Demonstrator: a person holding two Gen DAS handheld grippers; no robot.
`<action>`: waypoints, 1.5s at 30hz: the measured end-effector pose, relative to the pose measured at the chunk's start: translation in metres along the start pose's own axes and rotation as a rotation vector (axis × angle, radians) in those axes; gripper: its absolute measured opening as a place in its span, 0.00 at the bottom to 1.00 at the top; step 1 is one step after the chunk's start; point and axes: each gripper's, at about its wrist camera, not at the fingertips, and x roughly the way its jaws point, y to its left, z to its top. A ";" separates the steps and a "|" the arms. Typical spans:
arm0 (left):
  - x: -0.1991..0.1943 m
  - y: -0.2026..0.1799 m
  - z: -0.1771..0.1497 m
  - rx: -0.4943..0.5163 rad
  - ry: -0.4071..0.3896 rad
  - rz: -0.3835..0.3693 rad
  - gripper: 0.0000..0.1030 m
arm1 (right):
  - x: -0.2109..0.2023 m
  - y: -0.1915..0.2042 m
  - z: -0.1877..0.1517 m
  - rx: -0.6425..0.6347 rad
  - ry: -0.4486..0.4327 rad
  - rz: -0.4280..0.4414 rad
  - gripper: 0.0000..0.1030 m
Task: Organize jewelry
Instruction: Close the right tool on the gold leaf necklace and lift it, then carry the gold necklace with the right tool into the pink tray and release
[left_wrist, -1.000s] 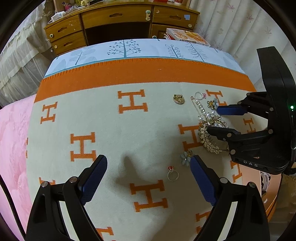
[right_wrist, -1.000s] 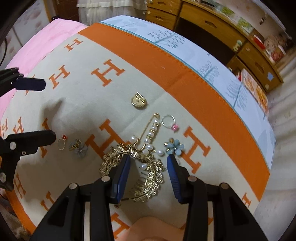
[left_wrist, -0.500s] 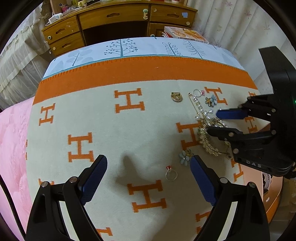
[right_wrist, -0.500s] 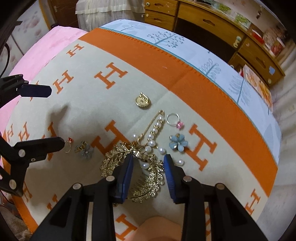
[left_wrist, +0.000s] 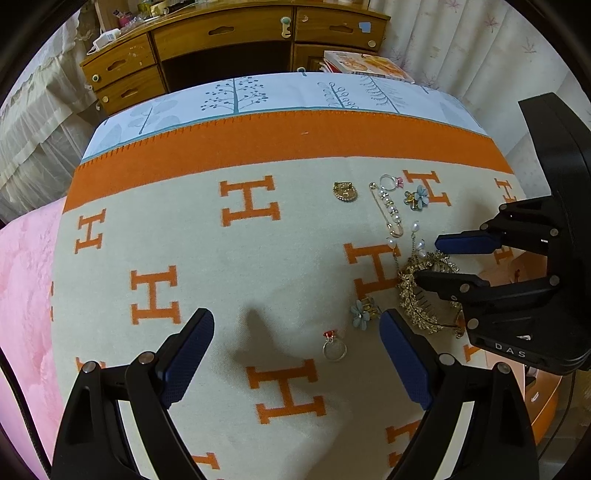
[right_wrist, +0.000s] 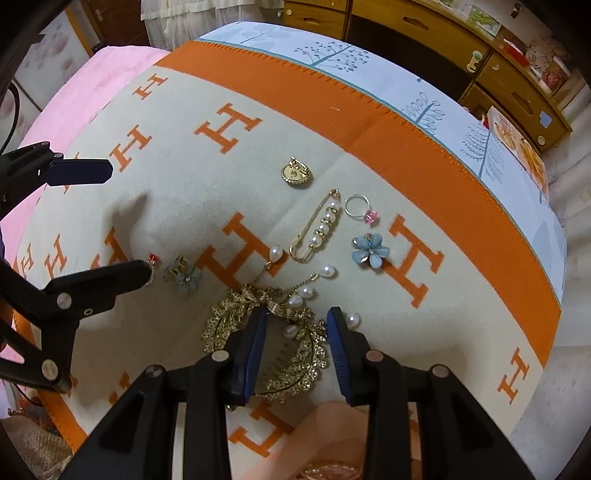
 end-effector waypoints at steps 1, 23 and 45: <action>-0.001 0.000 0.000 0.001 -0.002 0.001 0.87 | -0.001 -0.001 -0.002 0.005 -0.008 0.003 0.33; 0.018 -0.010 0.059 -0.104 -0.045 -0.077 0.87 | -0.122 -0.041 -0.075 0.245 -0.413 0.105 0.33; -0.020 -0.029 0.002 0.058 -0.016 -0.083 0.87 | -0.102 -0.040 -0.148 0.279 -0.243 -0.056 0.34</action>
